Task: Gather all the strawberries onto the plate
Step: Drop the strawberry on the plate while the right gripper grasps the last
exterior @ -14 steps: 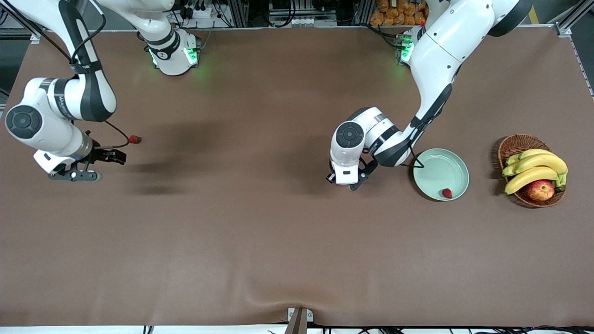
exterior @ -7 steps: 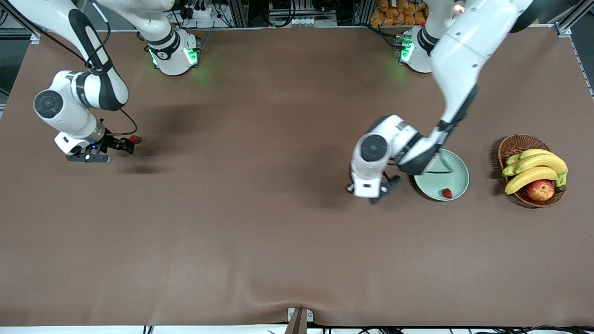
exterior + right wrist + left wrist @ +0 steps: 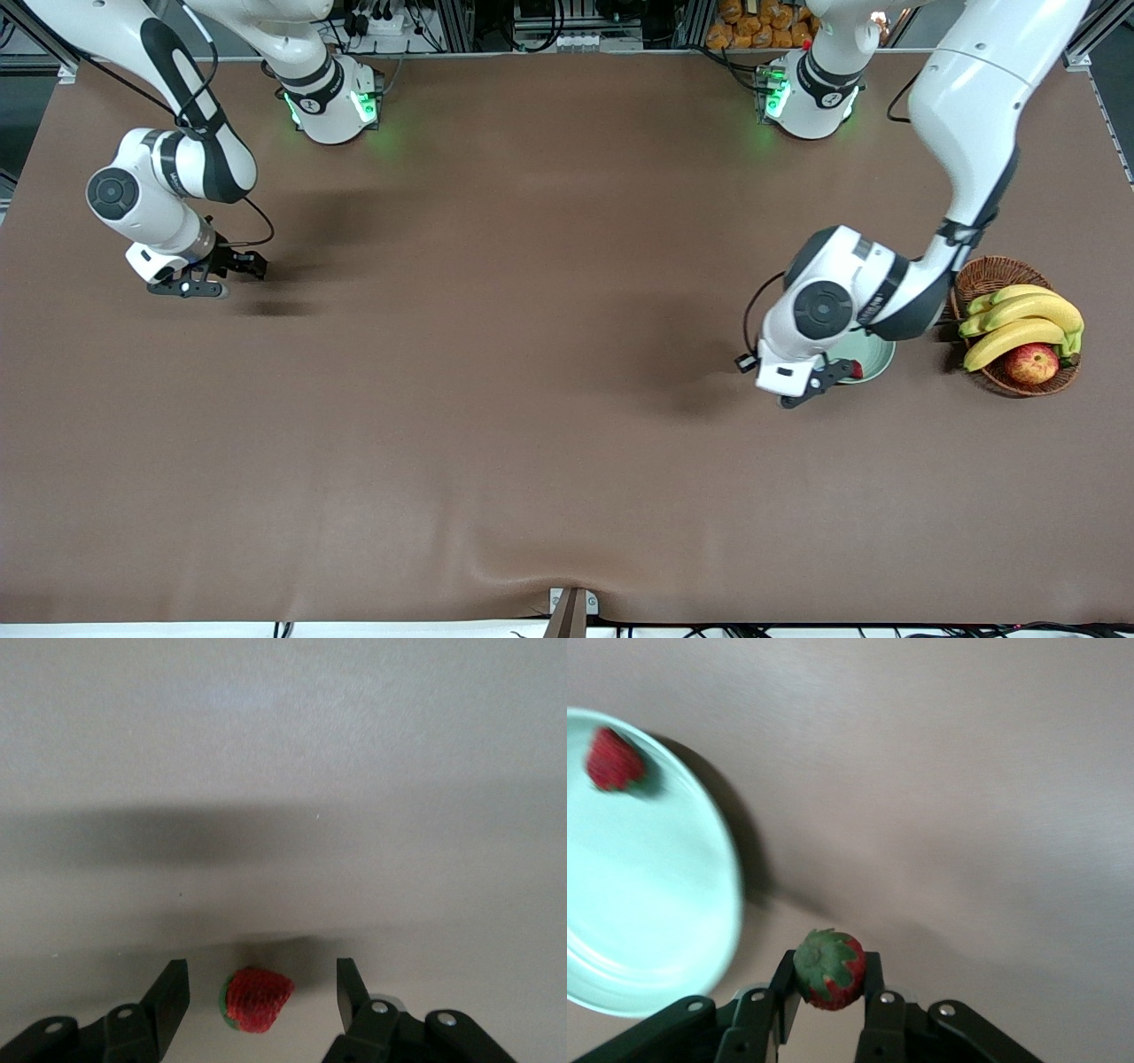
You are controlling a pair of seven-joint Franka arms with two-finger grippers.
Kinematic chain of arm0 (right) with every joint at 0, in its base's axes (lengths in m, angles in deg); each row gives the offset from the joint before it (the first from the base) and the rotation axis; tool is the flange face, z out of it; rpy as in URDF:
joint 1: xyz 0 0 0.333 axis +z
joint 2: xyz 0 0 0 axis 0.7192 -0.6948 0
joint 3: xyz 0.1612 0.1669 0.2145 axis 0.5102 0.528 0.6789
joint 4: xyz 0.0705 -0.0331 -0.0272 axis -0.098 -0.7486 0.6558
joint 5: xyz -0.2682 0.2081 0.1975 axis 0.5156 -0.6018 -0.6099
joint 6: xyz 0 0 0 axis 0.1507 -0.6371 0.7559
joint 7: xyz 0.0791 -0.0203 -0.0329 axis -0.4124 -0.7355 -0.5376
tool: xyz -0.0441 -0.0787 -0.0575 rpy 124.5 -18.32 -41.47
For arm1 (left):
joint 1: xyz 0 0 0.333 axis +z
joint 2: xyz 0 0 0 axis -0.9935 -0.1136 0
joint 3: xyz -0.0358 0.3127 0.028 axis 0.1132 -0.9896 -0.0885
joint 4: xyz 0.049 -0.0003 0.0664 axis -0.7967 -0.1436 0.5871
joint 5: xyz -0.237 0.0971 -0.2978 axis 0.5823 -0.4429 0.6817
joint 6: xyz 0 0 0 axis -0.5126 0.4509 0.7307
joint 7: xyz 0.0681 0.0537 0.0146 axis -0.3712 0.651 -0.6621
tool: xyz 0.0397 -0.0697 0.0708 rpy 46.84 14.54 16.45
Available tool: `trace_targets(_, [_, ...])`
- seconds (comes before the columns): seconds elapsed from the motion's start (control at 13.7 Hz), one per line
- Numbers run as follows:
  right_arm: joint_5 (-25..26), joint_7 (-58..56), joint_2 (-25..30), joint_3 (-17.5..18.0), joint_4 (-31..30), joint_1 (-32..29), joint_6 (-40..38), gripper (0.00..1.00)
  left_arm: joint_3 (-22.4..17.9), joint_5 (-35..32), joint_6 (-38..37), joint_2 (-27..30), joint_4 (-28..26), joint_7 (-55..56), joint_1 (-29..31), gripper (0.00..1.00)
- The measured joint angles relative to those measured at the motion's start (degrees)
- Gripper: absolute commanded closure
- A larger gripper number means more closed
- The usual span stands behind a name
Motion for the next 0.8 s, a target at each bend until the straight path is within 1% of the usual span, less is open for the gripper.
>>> trace_targets(0.22, [-0.3,0.0,0.0,-0.1,-1.1,0.0,0.0,0.3,0.1,0.0,-1.0,0.1,-1.5,-6.2,3.2,1.0])
trace_targets(0.29, [-0.4,0.0,0.0,-0.1,-1.6,0.0,0.0,0.34,0.0,0.0,-1.0,0.1,-1.9,-7.9,4.2,1.0])
trace_targets(0.36, [-0.7,0.0,0.0,-0.2,-1.9,0.0,0.0,0.39,0.0,0.0,-1.0,0.1,-2.2,-10.1,5.3,1.0])
trace_targets(0.44, [-0.8,0.0,0.0,-0.2,-2.2,0.0,0.0,0.4,0.0,0.0,-1.0,0.1,-2.5,-12.2,6.7,1.0])
trace_targets(0.58, [-0.9,0.0,0.0,-0.2,-2.5,0.0,0.0,0.49,0.0,0.0,-1.0,0.1,-2.9,-15.6,9.2,1.0])
trace_targets(0.66, [-0.9,0.0,-0.1,-0.2,-2.6,0.0,0.0,0.52,0.0,0.0,-1.0,0.1,-3.0,-16.4,9.7,0.97])
trace_targets(0.73, [-1.0,0.0,-0.3,-0.2,-2.7,-0.1,0.0,0.54,0.0,0.0,-1.0,0.0,-3.1,-16.8,9.8,0.75])
trace_targets(0.8, [-1.4,0.0,-0.5,-0.2,-2.8,-0.1,0.0,0.55,0.0,0.0,-1.0,0.0,-3.3,-16.8,9.8,0.43])
